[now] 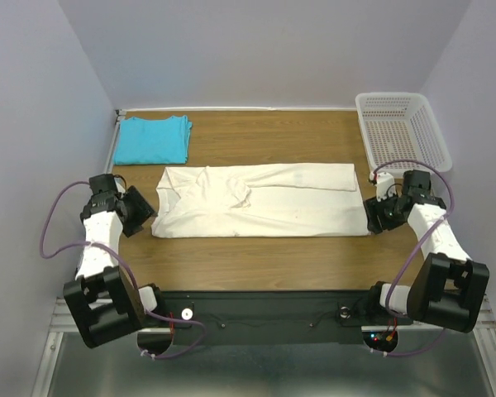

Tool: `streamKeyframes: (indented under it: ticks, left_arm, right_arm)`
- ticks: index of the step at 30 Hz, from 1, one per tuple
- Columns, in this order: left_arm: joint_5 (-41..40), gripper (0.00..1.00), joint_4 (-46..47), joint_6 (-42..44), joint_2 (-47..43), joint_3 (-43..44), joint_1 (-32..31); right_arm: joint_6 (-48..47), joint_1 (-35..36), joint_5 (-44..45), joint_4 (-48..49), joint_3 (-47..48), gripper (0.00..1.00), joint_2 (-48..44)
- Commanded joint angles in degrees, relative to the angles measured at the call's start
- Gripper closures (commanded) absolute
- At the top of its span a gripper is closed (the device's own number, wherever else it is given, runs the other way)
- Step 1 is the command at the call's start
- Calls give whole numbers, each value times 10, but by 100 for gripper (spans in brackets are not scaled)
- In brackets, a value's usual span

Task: Fold and stack the t-shirts
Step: Fold the tshirt

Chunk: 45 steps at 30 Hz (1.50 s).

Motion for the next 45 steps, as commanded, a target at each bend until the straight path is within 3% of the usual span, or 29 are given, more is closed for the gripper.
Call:
streamKeyframes:
  ticks: [1,9,13,19,26,39,45]
  left_arm:
    - [-32,29,8,12,-86,48,4]
    - [26,20,119,11,-75,70,5]
    - [88,22,198,6,23,84,4]
    - [123,27,209,55,201,163,-7]
    - [108,28,186,109,332,248,-52]
    - [29,30,137,137,430,352,-89]
    - [35,43,107,145,471,394,-109]
  right_arm:
    - [11,-6,-40,-18,66,34,-29]
    - [19,-5,-261,-26,86,34,42]
    - [11,-5,-327,-24,92,34,78]
    - [13,-5,-349,-19,97,34,111]
    - [20,-5,-344,0,89,34,114]
    - [26,-5,-341,12,85,34,125]
    - [26,-5,-335,13,84,34,126]
